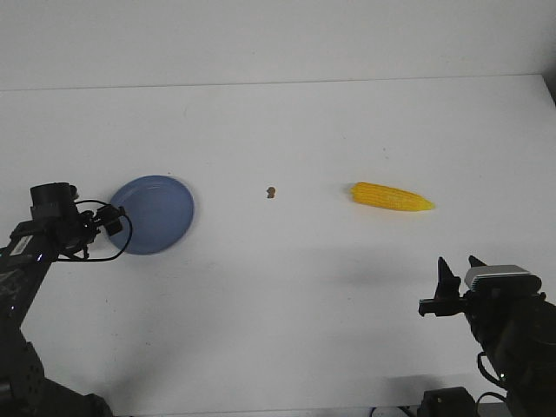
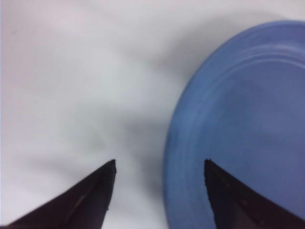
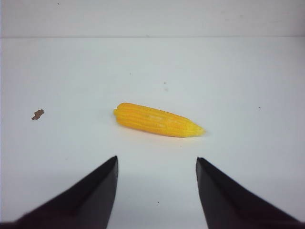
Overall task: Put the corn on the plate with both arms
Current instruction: 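Grip the plate rim with the left gripper and slide it toward the center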
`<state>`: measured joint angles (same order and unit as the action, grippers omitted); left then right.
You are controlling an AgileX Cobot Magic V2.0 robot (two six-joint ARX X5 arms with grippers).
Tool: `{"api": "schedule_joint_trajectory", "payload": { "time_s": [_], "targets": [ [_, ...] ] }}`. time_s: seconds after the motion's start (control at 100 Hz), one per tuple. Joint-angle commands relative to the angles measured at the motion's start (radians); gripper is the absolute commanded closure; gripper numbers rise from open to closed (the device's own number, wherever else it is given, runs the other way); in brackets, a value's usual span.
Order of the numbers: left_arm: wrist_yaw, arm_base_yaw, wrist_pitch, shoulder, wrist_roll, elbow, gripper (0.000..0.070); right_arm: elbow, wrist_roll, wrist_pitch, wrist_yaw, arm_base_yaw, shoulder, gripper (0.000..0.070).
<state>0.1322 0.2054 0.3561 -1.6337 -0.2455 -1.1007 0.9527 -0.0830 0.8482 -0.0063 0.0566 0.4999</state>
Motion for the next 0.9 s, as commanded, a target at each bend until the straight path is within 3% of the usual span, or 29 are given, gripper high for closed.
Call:
{"api": "schedule_joint_trajectory", "payload": {
  "time_s": [0.0,0.66,0.71,0.82,0.85,0.89],
  "targets": [
    [0.004,0.004,-0.002,-0.027,-0.008,-0.021,0.0321,0.018,-0.007,-0.008,-0.001,-0.002,0.005,0.0353],
    [0.005,-0.004,-0.018,-0.088,-0.008,-0.021,0.0337,0.018,-0.007,-0.008,0.000,-0.002,0.005,0.0353],
    [0.005,-0.004,-0.018,-0.088,-0.006,-0.021,0.0399,0.018,-0.007,-0.008,0.000,-0.002,0.005,0.0353],
    [0.010,-0.004,-0.013,-0.088,-0.006,-0.021,0.0662,0.018,-0.007,-0.008,0.000,-0.002,0.005,0.0353],
    [0.012,-0.004,-0.013,-0.088,-0.006,-0.021,0.0700,0.018,-0.007,-0.008,0.000,-0.002,0.005,0.0353],
    [0.016,-0.004,-0.014,-0.088,-0.007,-0.021,0.0697,0.018,-0.007,-0.008,0.000,-0.002,0.005,0.0353]
  ]
}}
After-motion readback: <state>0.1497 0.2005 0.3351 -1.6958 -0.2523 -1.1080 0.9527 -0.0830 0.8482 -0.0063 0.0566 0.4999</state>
